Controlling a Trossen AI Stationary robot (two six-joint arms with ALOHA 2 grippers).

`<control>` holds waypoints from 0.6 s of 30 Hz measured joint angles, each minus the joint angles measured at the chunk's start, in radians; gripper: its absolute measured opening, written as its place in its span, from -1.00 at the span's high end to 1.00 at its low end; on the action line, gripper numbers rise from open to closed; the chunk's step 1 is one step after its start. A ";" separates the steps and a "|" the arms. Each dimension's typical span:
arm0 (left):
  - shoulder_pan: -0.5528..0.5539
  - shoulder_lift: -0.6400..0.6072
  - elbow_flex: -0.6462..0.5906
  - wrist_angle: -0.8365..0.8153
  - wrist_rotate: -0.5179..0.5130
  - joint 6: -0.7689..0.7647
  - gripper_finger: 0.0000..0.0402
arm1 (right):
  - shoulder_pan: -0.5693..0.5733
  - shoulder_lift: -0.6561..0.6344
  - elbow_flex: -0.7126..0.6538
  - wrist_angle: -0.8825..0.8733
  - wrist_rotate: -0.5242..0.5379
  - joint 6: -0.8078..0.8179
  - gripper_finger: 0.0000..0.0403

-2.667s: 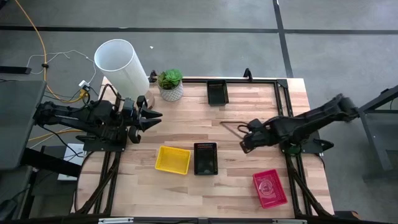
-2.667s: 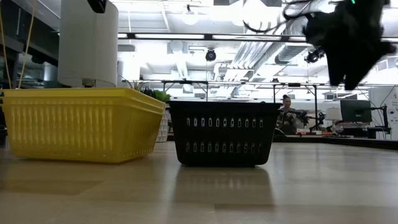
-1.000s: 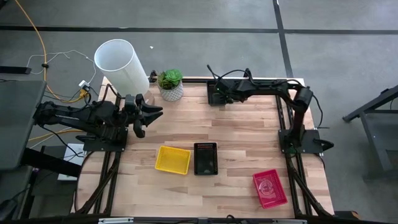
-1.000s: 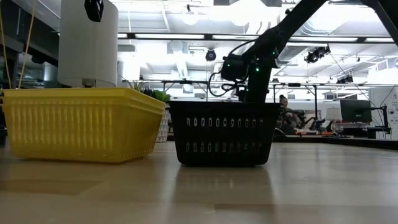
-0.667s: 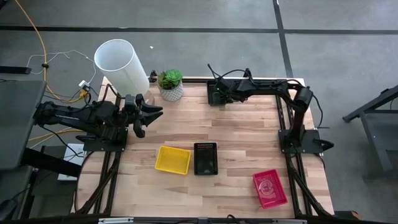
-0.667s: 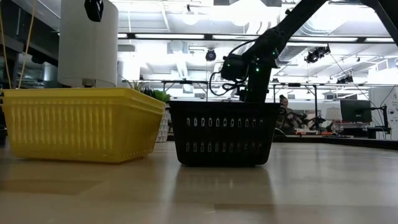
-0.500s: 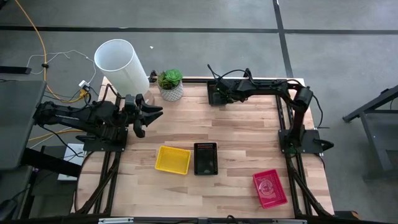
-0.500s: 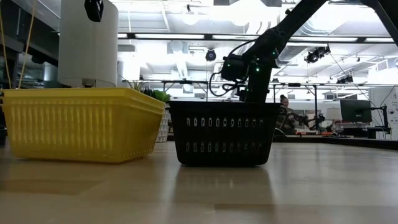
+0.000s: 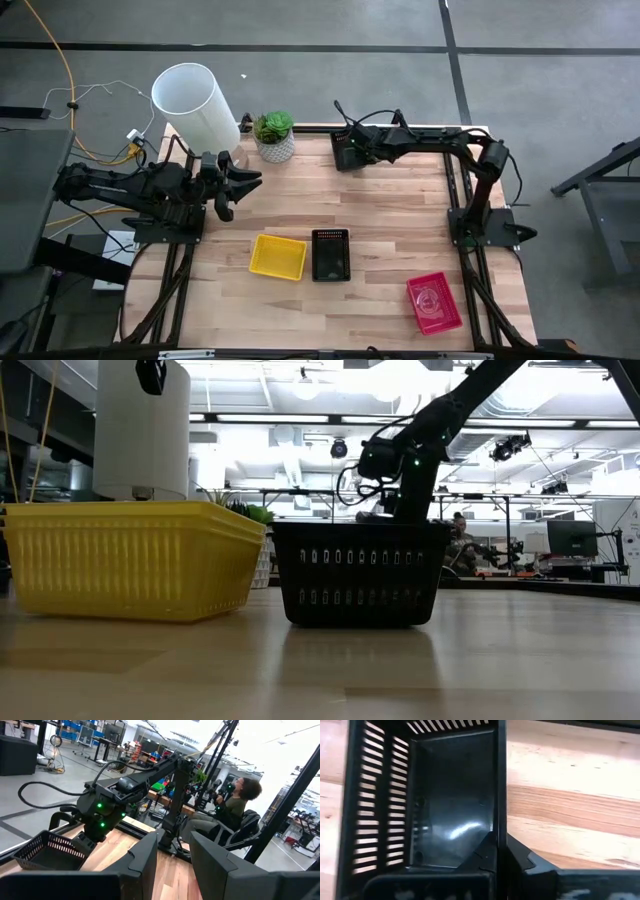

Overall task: Stack baskets by color
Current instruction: Stack the top black bin on the bottom black bin

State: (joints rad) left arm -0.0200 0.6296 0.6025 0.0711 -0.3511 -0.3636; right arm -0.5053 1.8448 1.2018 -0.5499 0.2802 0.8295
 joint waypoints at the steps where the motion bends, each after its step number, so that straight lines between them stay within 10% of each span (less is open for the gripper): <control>1: 0.000 0.000 0.000 0.000 0.000 0.002 0.48 | 0.000 -0.004 0.000 0.000 0.000 0.000 0.99; 18: 0.000 0.000 0.000 -0.001 0.009 0.008 0.48 | 0.019 -0.286 -0.001 -0.021 0.045 -0.088 1.00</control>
State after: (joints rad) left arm -0.0201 0.6296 0.6022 0.0705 -0.3422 -0.3556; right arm -0.4868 1.5584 1.2011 -0.5705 0.3255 0.7412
